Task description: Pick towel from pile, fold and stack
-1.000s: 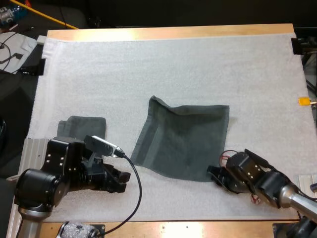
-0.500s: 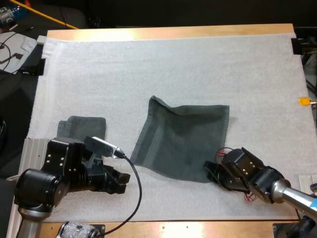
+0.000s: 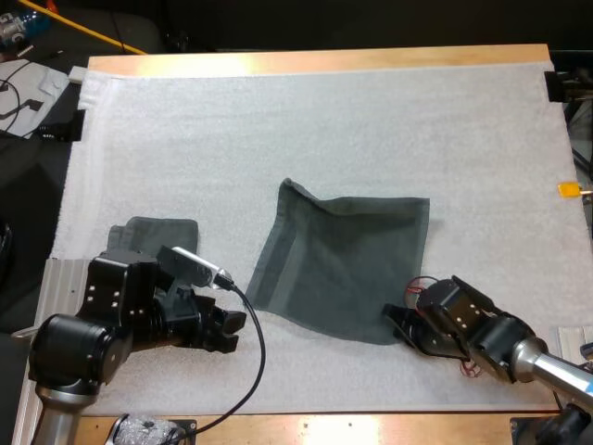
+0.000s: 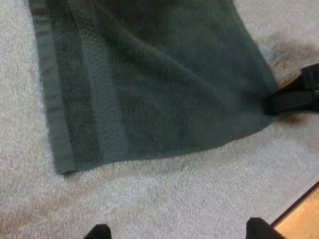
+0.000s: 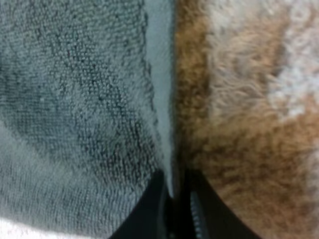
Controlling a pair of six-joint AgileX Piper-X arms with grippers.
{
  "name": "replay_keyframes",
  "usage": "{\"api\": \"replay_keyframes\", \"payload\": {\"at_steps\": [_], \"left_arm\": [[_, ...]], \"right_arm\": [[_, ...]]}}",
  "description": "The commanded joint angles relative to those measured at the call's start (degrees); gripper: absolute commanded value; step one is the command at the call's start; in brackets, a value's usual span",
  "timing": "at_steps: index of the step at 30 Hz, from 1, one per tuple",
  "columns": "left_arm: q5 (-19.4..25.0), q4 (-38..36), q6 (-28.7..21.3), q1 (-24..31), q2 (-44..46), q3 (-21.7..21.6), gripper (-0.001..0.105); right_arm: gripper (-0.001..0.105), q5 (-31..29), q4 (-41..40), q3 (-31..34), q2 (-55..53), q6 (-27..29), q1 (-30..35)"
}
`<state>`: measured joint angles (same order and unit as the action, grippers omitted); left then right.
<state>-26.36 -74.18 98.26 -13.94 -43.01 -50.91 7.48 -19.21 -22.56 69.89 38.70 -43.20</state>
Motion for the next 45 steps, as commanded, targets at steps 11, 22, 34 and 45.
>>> {"api": "replay_keyframes", "payload": {"at_steps": [11,22,34,45], "left_arm": [[-3.5,12.2,1.6,-0.4,-6.2,10.7,0.054],[-4.4,20.5,1.9,-0.4,-20.0,11.8,0.054],[-5.2,26.7,1.8,-0.1,-35.5,12.0,0.054],[-7.8,29.1,1.9,-0.2,-43.3,12.1,0.054]], "right_arm": [[0.000,-1.5,-9.9,0.0,-7.5,3.5,0.1],[0.000,-2.2,-10.6,-0.2,-7.9,3.3,0.1],[0.001,-2.3,-10.8,-0.3,-7.9,3.1,0.0],[0.001,-2.3,-11.0,-0.2,-8.0,3.0,-0.1]]}}
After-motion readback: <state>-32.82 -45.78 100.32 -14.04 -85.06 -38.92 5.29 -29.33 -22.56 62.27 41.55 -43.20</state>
